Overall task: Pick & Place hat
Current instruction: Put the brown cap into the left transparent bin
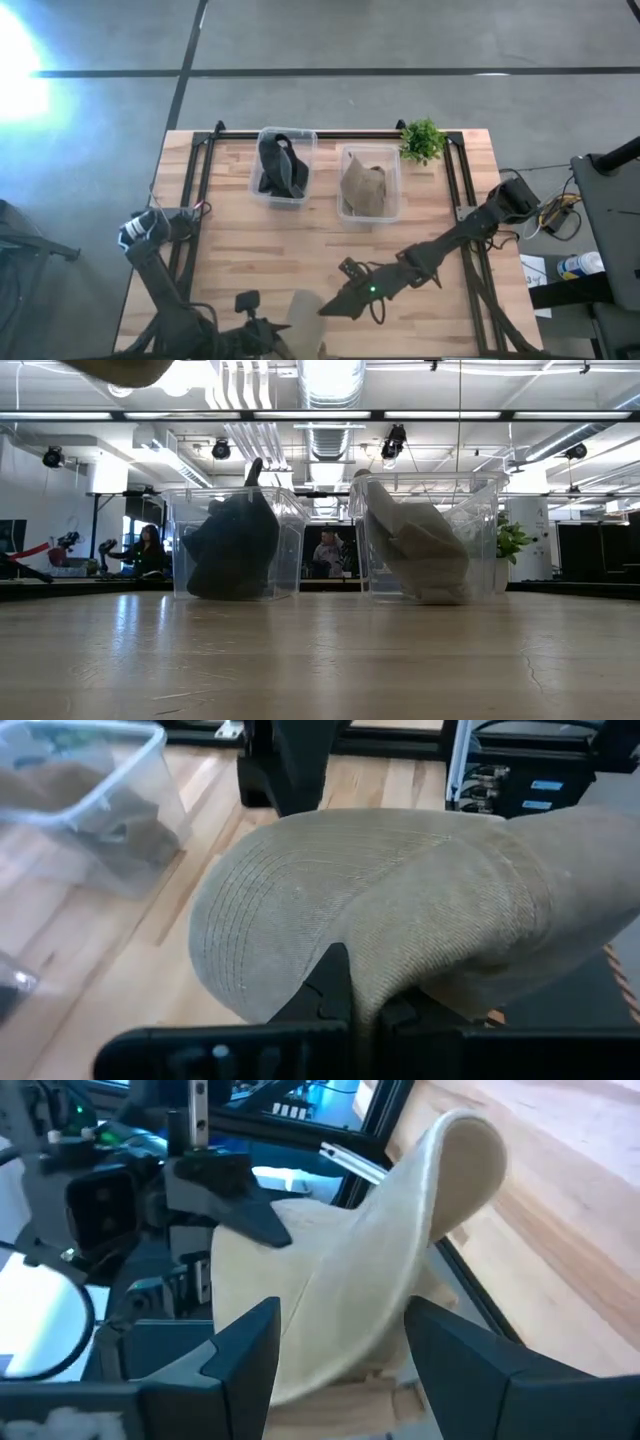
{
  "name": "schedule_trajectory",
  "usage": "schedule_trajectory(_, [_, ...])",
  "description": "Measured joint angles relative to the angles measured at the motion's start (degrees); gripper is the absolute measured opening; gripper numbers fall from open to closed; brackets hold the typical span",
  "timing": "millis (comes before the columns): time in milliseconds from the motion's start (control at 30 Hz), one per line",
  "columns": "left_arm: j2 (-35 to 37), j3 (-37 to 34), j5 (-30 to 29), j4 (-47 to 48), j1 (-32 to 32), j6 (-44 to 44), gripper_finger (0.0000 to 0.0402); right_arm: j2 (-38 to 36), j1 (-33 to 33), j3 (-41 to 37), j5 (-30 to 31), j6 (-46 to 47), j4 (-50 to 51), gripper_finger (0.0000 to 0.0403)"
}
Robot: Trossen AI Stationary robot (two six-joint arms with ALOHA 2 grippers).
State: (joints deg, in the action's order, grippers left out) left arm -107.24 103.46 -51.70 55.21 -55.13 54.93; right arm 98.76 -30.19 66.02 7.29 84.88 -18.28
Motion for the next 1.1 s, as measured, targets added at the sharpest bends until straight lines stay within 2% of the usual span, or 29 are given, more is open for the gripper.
schedule_trajectory(333, [-3.39,4.93,-2.3,-0.29,1.72,-9.42,0.0,0.42,-2.15,1.05,1.93,-1.05,0.5,0.02])
schedule_trajectory(467, [-3.72,5.76,-4.14,-0.38,1.79,-11.2,0.0,0.74,-2.6,0.98,1.93,-1.28,0.51,0.0162])
schedule_trajectory(667, [-3.59,6.38,-5.87,-1.16,1.81,-11.05,0.0016,0.74,-2.58,0.95,5.02,-5.19,0.13,0.0073])
schedule_trajectory(800, [-3.52,6.19,-7.69,-0.99,1.83,-7.93,0.0044,0.72,-2.6,1.07,8.61,-8.98,-0.06,0.0019])
schedule_trajectory(1100, [-3.16,6.01,-14.99,11.05,1.83,8.31,0.0146,-0.34,-1.41,1.05,16.44,-19.66,0.2,0.0011])
